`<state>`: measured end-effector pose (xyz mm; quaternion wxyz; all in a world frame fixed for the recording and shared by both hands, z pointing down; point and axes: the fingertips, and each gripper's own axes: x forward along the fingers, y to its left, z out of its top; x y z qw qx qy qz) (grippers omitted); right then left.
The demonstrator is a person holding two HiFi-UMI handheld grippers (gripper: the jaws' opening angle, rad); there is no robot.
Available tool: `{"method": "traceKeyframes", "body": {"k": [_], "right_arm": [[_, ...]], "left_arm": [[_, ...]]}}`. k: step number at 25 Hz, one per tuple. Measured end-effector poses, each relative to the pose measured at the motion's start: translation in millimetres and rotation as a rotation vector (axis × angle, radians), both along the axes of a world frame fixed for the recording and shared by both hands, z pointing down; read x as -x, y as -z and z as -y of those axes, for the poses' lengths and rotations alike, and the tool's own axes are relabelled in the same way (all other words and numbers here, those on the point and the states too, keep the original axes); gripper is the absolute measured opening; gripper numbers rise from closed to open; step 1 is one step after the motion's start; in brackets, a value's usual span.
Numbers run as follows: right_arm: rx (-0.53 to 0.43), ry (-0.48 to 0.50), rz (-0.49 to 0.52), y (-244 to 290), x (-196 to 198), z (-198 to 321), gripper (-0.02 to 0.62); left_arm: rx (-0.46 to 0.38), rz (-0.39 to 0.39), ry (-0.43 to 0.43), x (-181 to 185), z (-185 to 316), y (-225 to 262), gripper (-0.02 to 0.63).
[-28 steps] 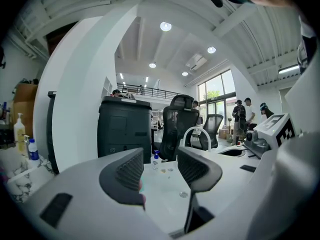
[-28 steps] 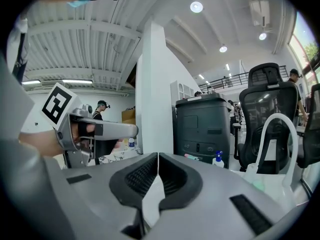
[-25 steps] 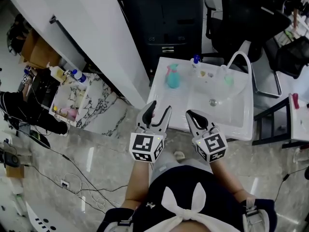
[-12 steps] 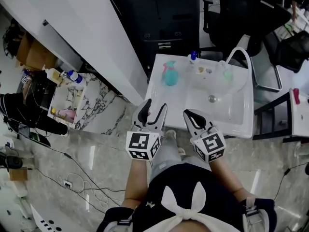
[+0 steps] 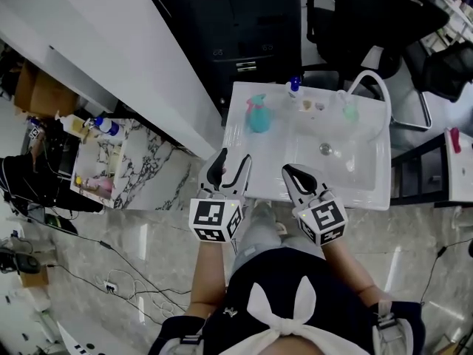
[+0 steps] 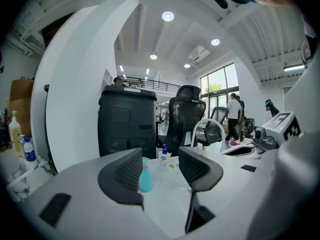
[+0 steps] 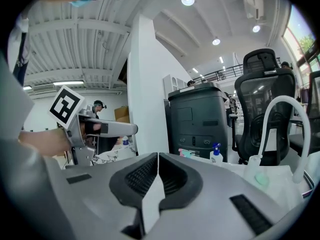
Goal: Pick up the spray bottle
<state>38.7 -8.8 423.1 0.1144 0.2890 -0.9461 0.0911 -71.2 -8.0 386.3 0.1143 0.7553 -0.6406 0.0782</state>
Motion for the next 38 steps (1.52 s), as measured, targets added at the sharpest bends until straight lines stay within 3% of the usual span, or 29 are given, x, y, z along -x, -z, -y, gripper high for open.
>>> {"method": "traceKeyframes", "body": {"k": [11, 38], "right_arm": [[0.015, -0.026, -0.023, 0, 29, 39, 0.028], [0.019, -0.13, -0.05, -11, 50, 96, 0.028]], "left_arm": [[0.019, -0.008, -0.056, 24, 49, 0, 0.227], [0.003, -0.025, -0.179, 42, 124, 1, 0.238]]}}
